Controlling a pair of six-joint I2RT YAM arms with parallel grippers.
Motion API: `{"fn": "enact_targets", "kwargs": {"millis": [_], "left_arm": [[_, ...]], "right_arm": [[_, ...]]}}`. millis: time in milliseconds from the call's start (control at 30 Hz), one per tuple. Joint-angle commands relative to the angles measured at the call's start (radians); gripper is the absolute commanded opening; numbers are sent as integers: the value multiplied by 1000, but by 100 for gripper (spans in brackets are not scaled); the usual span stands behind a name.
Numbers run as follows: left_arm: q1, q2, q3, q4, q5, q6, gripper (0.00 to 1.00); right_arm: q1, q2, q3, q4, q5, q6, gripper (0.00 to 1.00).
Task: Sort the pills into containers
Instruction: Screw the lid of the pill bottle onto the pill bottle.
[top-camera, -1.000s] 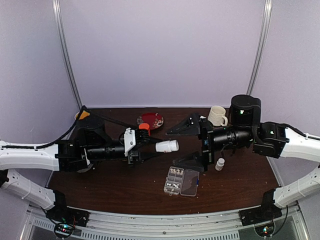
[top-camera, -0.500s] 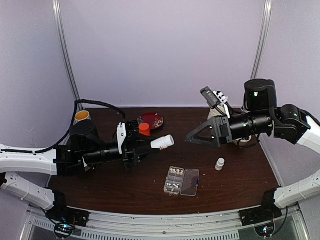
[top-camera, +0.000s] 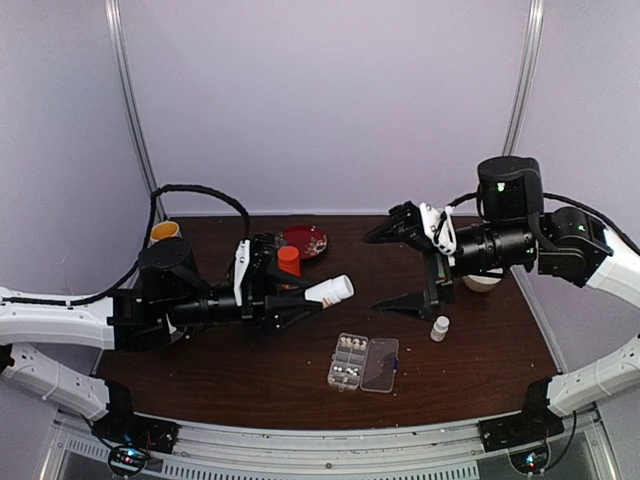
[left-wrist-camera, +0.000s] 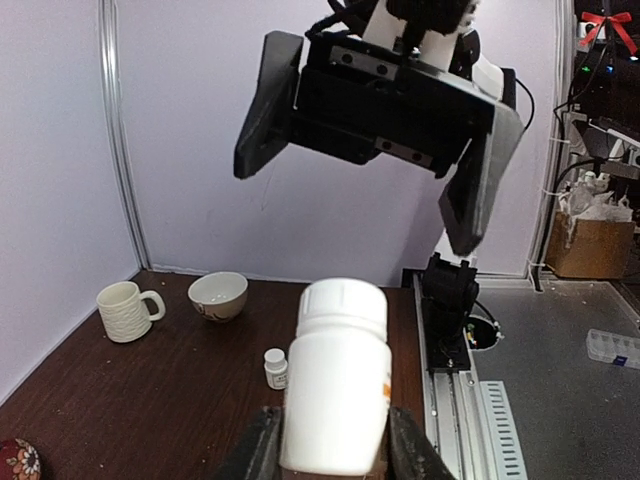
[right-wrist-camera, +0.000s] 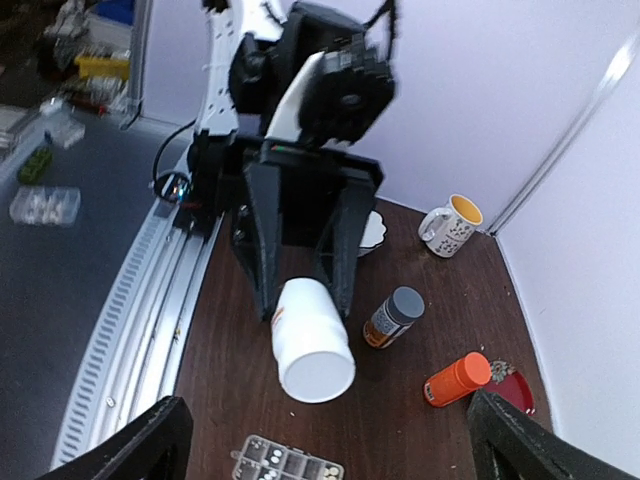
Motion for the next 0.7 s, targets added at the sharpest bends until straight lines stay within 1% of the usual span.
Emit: {"fn": "enact_targets", "kwargs": {"millis": [0, 100, 167, 233, 300, 333, 467, 667], "left_arm": [[1, 3, 51, -16, 53, -41, 0], [0, 5, 58, -25, 62, -47, 0], [1, 8, 68, -43, 68, -50, 0], [0, 13, 80, -67, 73, -52, 0], [1, 18, 91, -86, 85, -52, 0], [1, 21, 97, -93, 91, -52, 0], [0, 28, 114, -110, 107, -51, 0], [1, 30, 122, -121, 109, -46, 0]], "right_arm": [[49, -7, 15, -92, -22, -429, 98], [72, -27, -45, -38, 1, -573, 93], [87, -40, -87, 45, 48, -595, 89], [96, -41, -95, 68, 74, -609, 82], [105, -32, -85, 62, 92, -636, 72], [110, -26, -81, 60, 104, -657, 69], [125, -9, -71, 55, 165, -722, 63], [124, 5, -61, 32, 180, -765, 59]]}}
